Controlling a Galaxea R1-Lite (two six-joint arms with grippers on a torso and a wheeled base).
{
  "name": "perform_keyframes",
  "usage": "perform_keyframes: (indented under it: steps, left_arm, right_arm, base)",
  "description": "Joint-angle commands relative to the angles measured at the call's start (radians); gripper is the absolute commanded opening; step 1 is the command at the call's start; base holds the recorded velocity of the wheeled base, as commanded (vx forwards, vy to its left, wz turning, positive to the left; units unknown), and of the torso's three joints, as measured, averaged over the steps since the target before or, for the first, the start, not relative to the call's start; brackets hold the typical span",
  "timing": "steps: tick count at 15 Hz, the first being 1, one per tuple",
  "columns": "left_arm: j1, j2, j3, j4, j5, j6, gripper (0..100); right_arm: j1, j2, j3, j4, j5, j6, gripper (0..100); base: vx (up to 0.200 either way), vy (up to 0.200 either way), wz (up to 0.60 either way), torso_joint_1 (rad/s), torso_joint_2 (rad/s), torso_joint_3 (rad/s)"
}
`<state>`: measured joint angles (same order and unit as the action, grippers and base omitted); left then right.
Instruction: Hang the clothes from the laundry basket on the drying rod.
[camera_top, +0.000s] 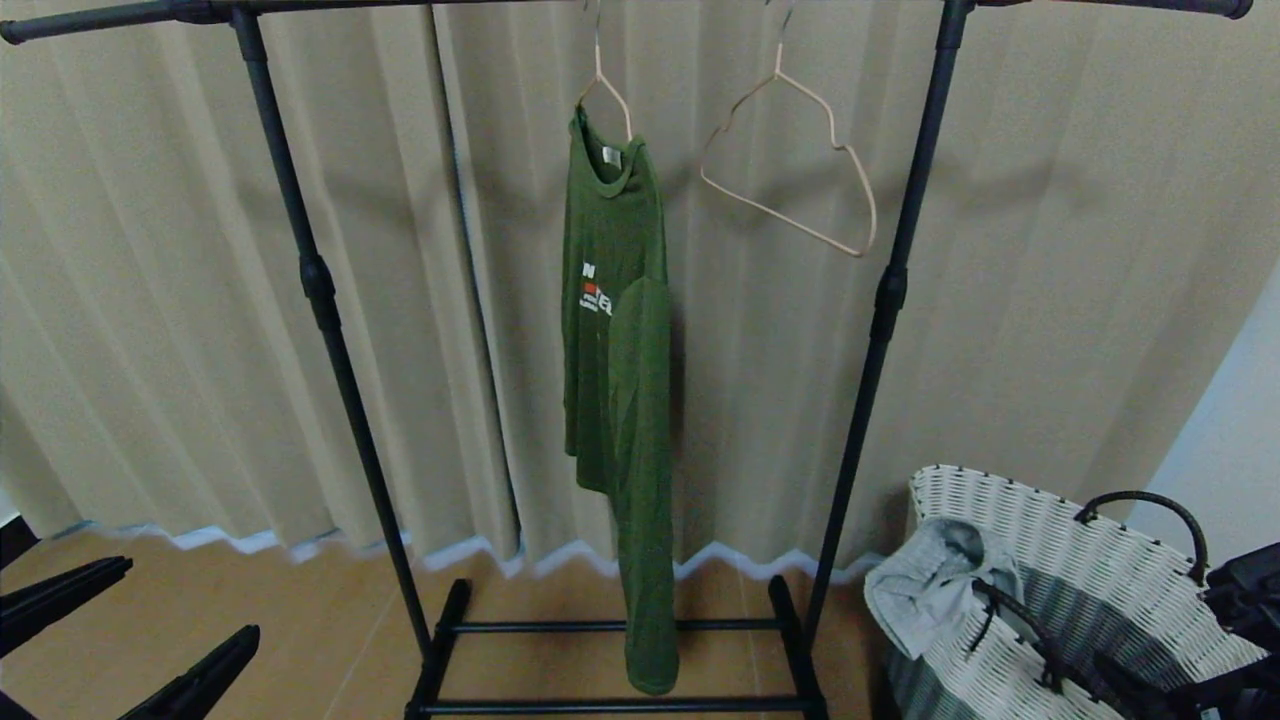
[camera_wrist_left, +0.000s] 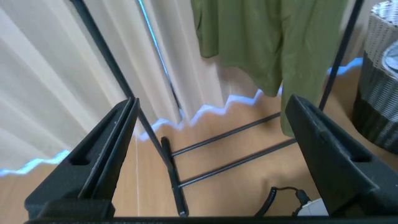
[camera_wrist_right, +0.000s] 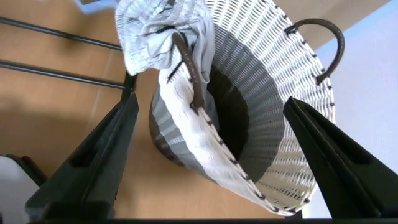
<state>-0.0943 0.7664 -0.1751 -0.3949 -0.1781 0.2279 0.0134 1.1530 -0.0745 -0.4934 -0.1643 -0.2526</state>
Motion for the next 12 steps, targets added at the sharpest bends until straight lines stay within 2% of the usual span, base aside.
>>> perform_keyframes:
  steps: [1,3,10,12]
  left_arm:
    - [-0.007,0.004,0.002,0.001,0.0,-0.001,100]
    - [-0.01,0.002,0.003,0.002,-0.001,-0.001,100]
    - [-0.048,0.001,0.005,0.002,0.0,-0.002,100]
    - [-0.05,-0.001,0.009,-0.001,0.0,0.001,100]
  right_arm:
    - [0.0,0.001,-0.002,-0.001,0.0,-0.001,100]
    - [0.0,0.005,-0.007,0.001,-0.001,-0.002,100]
    - [-0.016,0.149,-0.068,-0.011,-0.011,-0.001,100]
    - [-0.016,0.205,-0.096,-0.011,-0.011,-0.002,100]
  base:
    - [0.0,0.0,0.0,0.0,0.0,0.0]
    - [0.0,0.0,0.0,0.0,0.0,0.0]
    - [0.2,0.0,0.0,0.001,0.0,0.003]
    - [0.0,0.0,0.0,0.0,0.0,0.0]
